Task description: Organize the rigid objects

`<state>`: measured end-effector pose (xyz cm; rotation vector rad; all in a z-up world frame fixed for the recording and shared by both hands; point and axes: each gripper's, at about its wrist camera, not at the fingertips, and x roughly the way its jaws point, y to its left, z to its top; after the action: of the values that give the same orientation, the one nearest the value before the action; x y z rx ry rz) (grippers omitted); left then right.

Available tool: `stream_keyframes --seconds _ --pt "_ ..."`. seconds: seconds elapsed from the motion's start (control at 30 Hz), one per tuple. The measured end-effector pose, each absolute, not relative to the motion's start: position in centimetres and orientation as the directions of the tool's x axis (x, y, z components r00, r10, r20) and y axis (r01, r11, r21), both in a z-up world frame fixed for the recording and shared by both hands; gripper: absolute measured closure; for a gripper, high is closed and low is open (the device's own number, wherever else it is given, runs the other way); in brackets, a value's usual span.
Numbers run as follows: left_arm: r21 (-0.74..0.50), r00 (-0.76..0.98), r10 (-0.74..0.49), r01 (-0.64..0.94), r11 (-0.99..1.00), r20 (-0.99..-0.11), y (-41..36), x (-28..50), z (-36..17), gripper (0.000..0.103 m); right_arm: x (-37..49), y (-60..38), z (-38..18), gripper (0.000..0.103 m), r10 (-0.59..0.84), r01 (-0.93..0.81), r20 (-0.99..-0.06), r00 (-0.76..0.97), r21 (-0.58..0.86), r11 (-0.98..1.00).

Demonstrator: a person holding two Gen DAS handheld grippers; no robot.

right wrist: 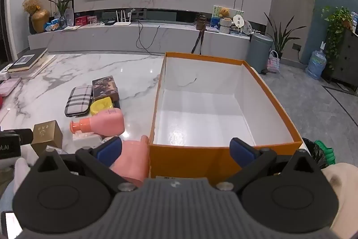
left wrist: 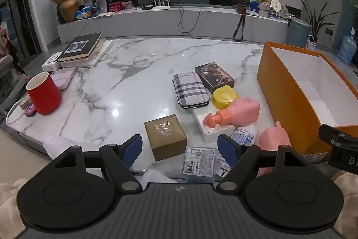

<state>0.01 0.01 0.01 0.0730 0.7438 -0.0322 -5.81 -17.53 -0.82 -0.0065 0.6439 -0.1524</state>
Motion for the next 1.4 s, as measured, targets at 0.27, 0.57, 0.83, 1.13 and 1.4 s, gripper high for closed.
stream_keyframes --seconds 0.27,0.57,0.83,1.13,1.4 --pt "-0.014 0.731 -0.06 0.069 0.998 -0.68 0.53 -0.02 -0.15 0.017 -5.73 -17.35 -1.13 0.002 -0.139 0.137 -0.603 0.786 -0.05 0.989" --pt "-0.01 0.724 -0.072 0.089 0.996 -0.686 -0.15 -0.02 -0.28 0.017 -5.65 -17.57 -1.05 0.002 -0.133 0.139 -0.617 0.776 -0.039 0.99" --pt "-0.01 0.721 -0.074 0.093 0.996 -0.689 -0.13 -0.11 -0.35 0.017 -5.52 -17.65 -1.11 0.002 -0.134 0.143 -0.624 0.77 -0.036 0.989" --pt "-0.013 0.709 -0.069 0.083 0.996 -0.701 -0.02 0.12 -0.59 0.017 -5.31 -17.72 -1.51 0.002 -0.136 0.148 -0.638 0.758 -0.035 0.988" --pt "-0.014 0.708 -0.068 0.081 0.997 -0.703 0.08 0.07 -0.76 0.017 -5.22 -17.75 -1.63 0.002 -0.138 0.151 -0.643 0.754 -0.035 0.988"
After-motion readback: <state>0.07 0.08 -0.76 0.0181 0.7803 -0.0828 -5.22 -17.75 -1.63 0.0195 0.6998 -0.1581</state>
